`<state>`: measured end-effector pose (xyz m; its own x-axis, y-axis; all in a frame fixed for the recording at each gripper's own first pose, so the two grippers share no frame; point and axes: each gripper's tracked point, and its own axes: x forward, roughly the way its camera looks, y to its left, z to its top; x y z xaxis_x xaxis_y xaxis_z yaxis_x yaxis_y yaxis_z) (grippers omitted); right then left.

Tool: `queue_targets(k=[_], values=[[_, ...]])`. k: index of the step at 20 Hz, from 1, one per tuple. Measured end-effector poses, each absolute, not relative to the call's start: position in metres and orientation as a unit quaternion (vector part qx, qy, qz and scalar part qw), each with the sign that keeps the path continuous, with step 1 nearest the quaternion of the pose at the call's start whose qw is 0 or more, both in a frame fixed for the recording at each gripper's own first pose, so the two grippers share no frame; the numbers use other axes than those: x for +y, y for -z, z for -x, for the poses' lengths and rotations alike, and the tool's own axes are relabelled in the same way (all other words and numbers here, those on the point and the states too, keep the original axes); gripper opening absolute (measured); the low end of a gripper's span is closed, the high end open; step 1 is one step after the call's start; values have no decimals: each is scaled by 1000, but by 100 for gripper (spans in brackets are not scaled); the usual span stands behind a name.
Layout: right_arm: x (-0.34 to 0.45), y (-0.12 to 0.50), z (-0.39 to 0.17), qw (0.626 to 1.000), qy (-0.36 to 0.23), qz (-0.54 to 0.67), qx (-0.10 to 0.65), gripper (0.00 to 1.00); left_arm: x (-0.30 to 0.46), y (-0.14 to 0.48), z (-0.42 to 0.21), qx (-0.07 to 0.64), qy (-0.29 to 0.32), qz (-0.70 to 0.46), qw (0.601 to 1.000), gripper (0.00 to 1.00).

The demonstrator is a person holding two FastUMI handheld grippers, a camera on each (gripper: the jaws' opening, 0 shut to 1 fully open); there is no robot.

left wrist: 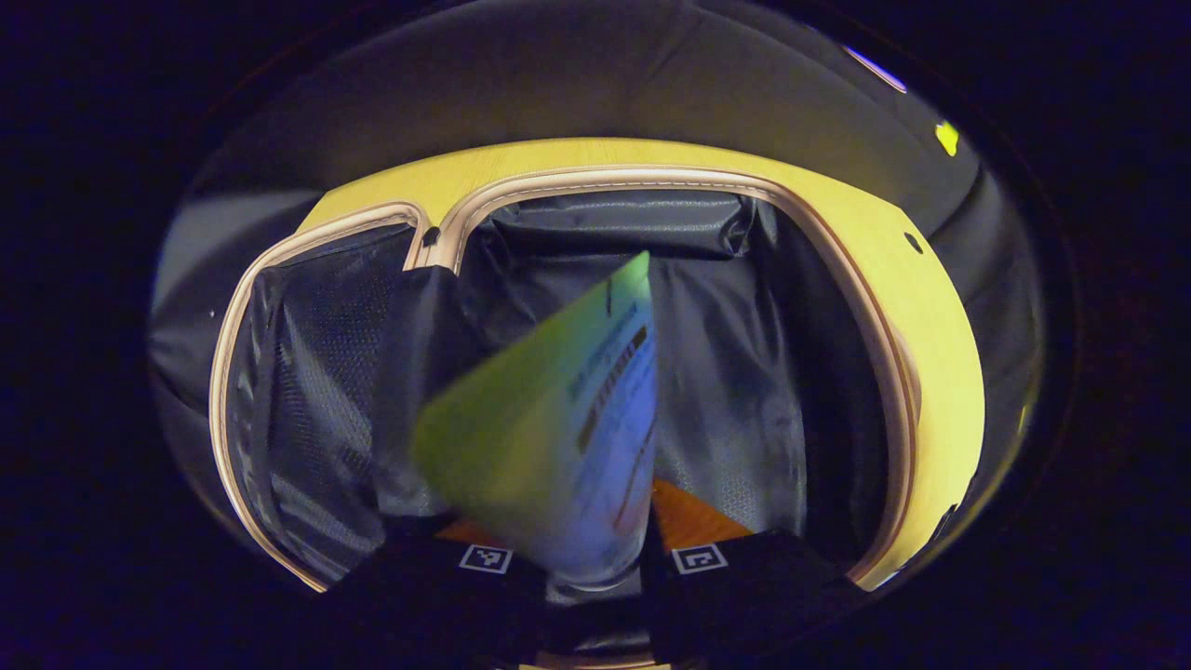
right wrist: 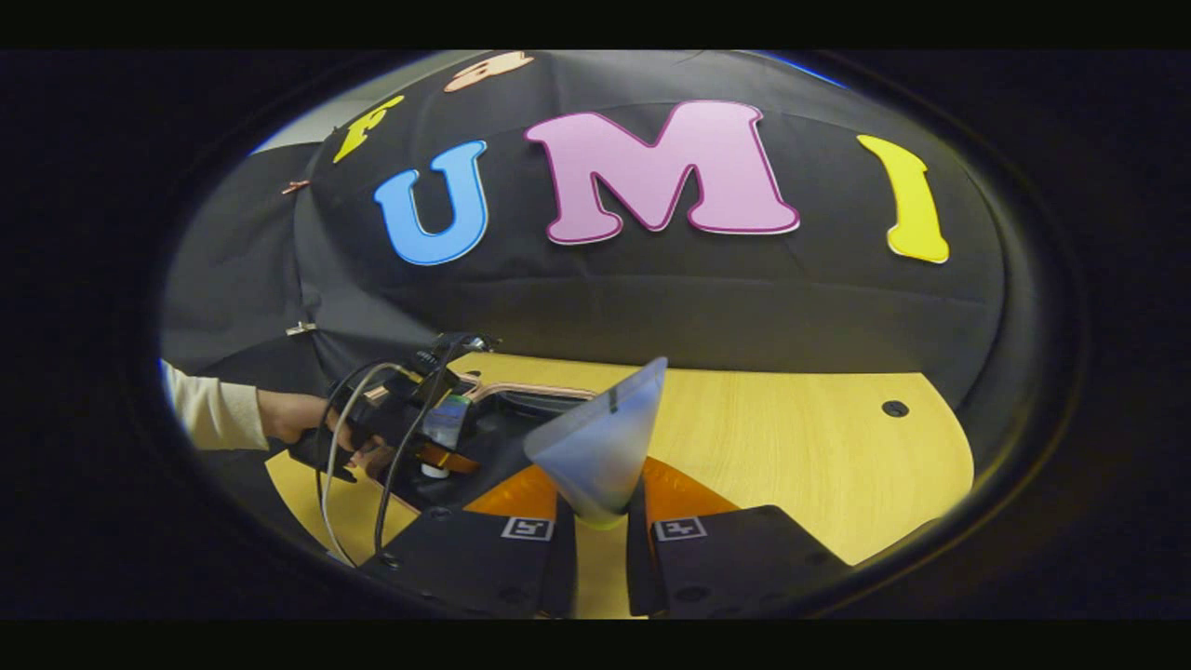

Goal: First open the suitcase, pack the skin care products into it, and then close the suitcase.

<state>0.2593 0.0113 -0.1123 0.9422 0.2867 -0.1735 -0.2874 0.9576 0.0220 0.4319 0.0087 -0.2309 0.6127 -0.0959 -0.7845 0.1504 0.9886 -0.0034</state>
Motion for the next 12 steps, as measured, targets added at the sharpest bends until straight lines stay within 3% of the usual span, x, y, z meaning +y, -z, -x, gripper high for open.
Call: queue_targets(k=[1,2,3,5,7,8,9,12], values=[[14,113,-260,984,-147,-12,96,18,9,227,-434,428,56,-24,902,49],[14,114,-259,984,-146,-17,100,18,11,225,-438,418,43,-17,907,53],[13,114,-260,984,-145,-12,101,25,9,222,-440,406,37,-1,913,53],[16,115,-263,984,-143,4,104,24,4,195,-435,356,31,39,933,59],[30,116,-272,983,-149,5,110,24,6,147,-425,270,37,71,959,75],[38,117,-275,982,-153,8,112,24,12,128,-420,231,31,77,969,92],[48,119,-279,981,-156,14,114,24,26,101,-405,192,22,80,978,100],[85,129,-297,977,-168,32,124,24,65,57,-352,125,-5,83,989,96]])
